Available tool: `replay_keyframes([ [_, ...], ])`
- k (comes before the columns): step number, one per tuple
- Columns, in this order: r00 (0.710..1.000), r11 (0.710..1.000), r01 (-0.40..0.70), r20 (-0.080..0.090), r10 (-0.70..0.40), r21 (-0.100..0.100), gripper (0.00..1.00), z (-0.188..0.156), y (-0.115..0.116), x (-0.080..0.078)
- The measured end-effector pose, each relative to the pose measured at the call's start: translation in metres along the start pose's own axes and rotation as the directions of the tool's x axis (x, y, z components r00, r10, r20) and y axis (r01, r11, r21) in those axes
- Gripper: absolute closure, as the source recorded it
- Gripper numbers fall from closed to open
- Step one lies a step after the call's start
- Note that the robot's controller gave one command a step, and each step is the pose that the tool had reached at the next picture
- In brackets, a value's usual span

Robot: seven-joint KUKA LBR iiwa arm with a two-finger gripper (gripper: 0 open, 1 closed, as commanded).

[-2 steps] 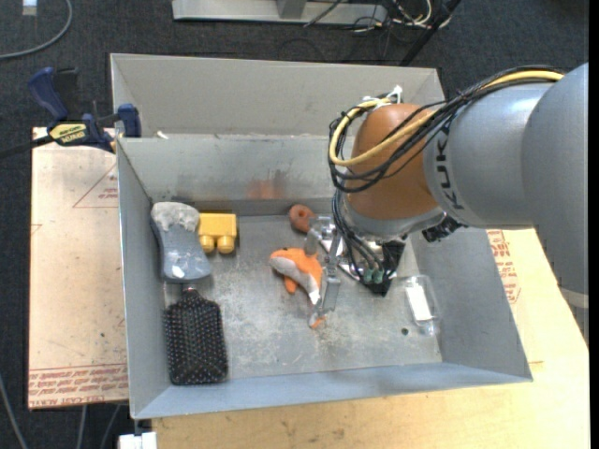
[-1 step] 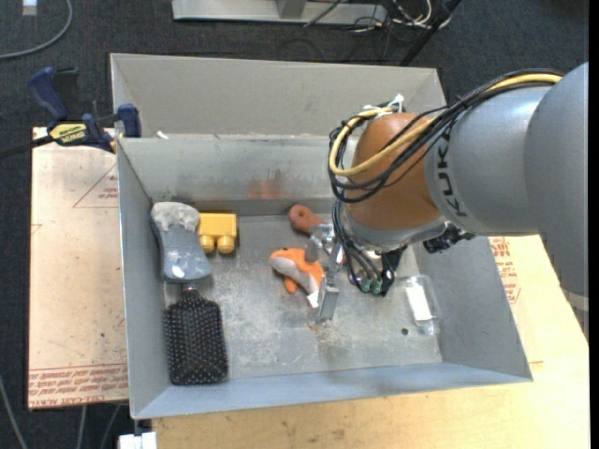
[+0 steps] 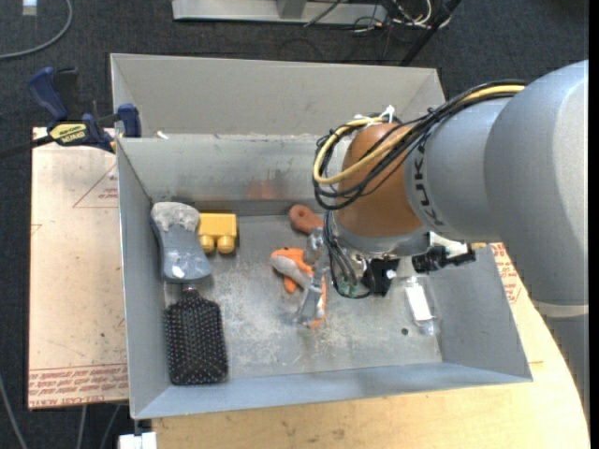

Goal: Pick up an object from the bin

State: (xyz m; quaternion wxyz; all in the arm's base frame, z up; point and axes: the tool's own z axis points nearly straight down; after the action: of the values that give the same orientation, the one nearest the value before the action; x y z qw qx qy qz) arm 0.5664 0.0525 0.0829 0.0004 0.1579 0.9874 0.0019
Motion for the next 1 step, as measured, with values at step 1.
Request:
replay_keyframes([
  [1, 0.999, 0.999, -0.041, 0.006, 0.041, -0.004, 1.00, 0.0098, 0.0018, 0.0144],
])
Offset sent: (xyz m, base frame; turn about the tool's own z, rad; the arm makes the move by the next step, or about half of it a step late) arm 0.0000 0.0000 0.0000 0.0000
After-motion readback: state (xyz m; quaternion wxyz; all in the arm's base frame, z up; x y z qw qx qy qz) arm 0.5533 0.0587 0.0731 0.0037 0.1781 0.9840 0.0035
